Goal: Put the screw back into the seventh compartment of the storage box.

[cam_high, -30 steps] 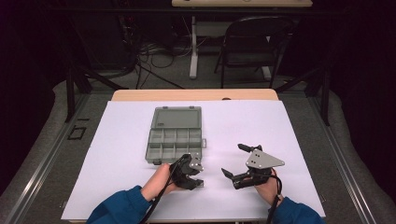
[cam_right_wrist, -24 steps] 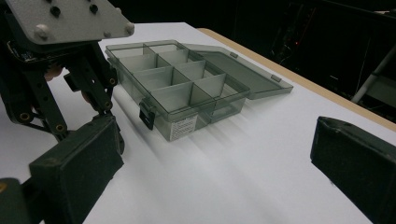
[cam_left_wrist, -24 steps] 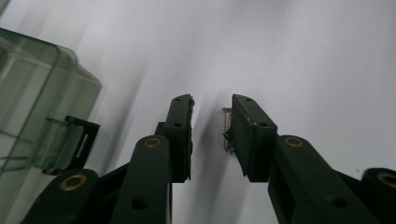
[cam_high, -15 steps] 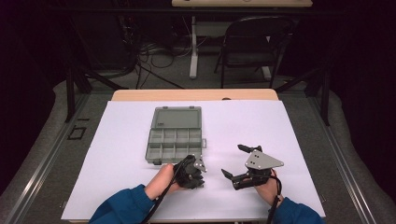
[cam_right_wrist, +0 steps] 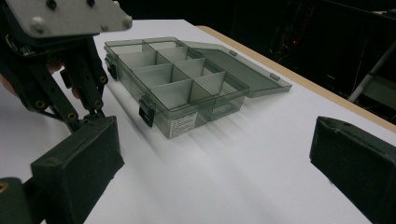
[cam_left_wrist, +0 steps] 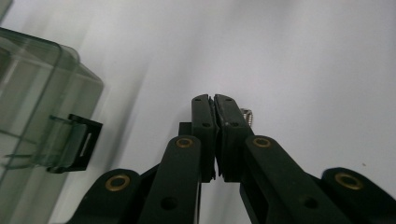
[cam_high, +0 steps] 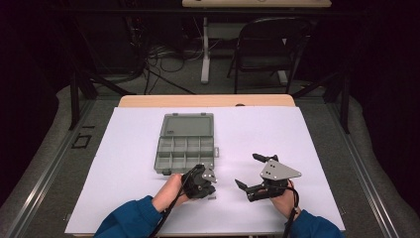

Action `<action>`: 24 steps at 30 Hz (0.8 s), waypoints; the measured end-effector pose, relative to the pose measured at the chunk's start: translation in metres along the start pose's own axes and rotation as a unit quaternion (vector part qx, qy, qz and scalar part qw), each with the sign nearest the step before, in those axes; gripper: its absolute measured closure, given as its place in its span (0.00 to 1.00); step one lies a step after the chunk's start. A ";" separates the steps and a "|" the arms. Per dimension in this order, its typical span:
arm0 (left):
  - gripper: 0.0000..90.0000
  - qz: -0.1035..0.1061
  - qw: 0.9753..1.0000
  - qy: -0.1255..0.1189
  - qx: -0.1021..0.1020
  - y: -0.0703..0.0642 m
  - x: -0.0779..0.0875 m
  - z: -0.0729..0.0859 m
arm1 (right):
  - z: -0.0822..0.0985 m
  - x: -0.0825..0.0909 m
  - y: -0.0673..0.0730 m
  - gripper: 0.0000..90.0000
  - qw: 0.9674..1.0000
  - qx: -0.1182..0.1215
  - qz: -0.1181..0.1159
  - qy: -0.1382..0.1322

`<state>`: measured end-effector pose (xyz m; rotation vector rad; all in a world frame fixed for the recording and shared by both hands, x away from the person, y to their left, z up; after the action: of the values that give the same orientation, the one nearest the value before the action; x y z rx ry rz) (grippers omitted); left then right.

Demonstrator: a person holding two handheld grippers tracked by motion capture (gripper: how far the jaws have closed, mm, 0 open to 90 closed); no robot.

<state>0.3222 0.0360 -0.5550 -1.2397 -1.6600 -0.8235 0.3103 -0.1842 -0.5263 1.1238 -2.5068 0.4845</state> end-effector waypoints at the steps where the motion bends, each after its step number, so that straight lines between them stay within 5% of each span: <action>1: 0.98 -0.001 1.000 -0.001 0.000 0.001 0.001 0.001 | 0.000 0.000 0.000 0.02 1.000 0.000 -0.002 0.000; 24: 0.98 -0.028 0.999 -0.040 0.025 0.024 0.044 0.012 | -0.001 0.001 -0.001 0.02 1.000 -0.005 0.005 -0.005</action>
<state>0.3375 0.0704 -0.5194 -1.2108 -1.7748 -0.7713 0.3111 -0.1850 -0.5248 1.1136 -2.5211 0.4711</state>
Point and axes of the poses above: each handheld gripper's, and its own axes: x roughly backward along the jaws, z roughly out of its underside, y roughly to its left, the point moved 3 cm from there along -x, roughly forward along the jaws, and after that the axes turned 8 degrees about y, right-handed, at the moved point
